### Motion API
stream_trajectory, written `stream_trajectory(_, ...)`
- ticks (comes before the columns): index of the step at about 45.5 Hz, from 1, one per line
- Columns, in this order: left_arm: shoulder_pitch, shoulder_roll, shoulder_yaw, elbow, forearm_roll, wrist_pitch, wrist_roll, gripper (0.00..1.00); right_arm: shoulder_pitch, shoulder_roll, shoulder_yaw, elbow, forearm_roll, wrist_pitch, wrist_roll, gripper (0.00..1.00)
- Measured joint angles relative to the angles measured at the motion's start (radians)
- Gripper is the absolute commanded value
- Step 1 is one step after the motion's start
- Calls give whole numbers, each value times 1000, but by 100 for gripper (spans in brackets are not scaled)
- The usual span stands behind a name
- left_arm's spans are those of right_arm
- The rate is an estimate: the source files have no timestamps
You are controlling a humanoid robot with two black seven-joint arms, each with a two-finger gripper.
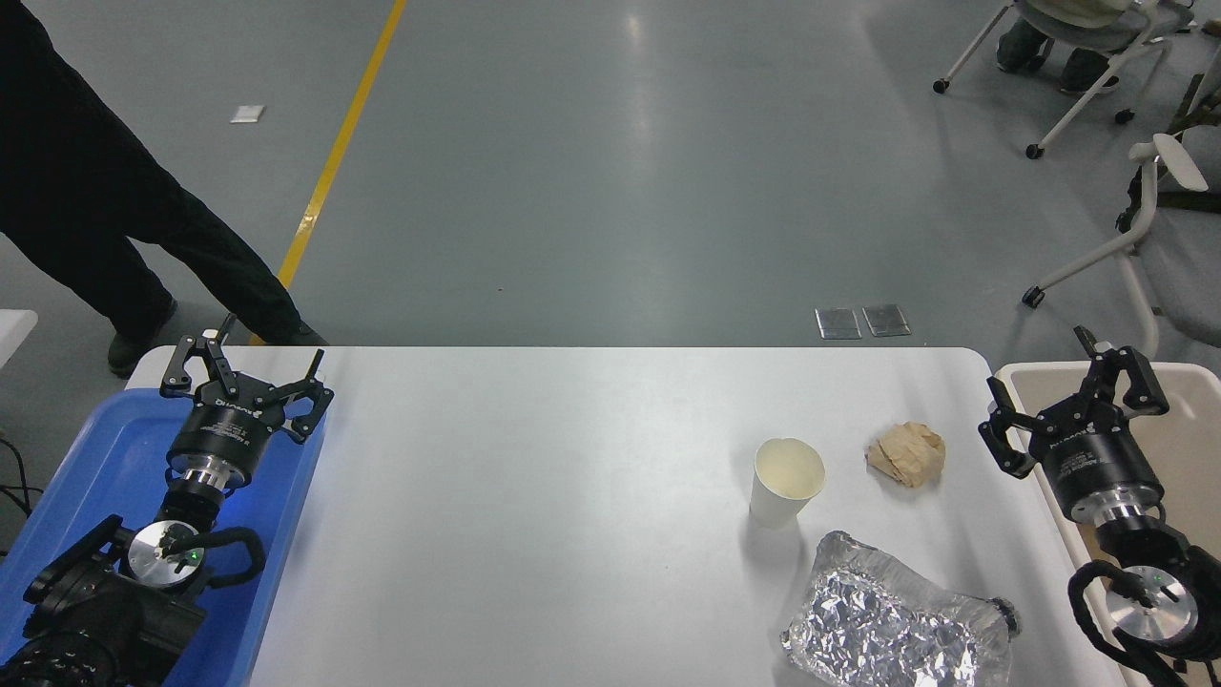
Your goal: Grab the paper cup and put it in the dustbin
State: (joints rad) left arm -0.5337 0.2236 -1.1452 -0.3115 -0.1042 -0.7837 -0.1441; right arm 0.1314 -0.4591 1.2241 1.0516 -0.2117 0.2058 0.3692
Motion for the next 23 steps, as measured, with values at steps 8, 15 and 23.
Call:
stream_trajectory(8,2,0,0,0,0,-1,0,99,13,4,-12,13,-2,0,-4,100)
stream_trajectory(15,2,0,0,0,0,-1,0,99,38,3,-18,28,-2,0,-10,100)
stream_trajectory(23,3,0,-1,0,0,-1,0,99,44,2,-21,34,-2,1,-12,100)
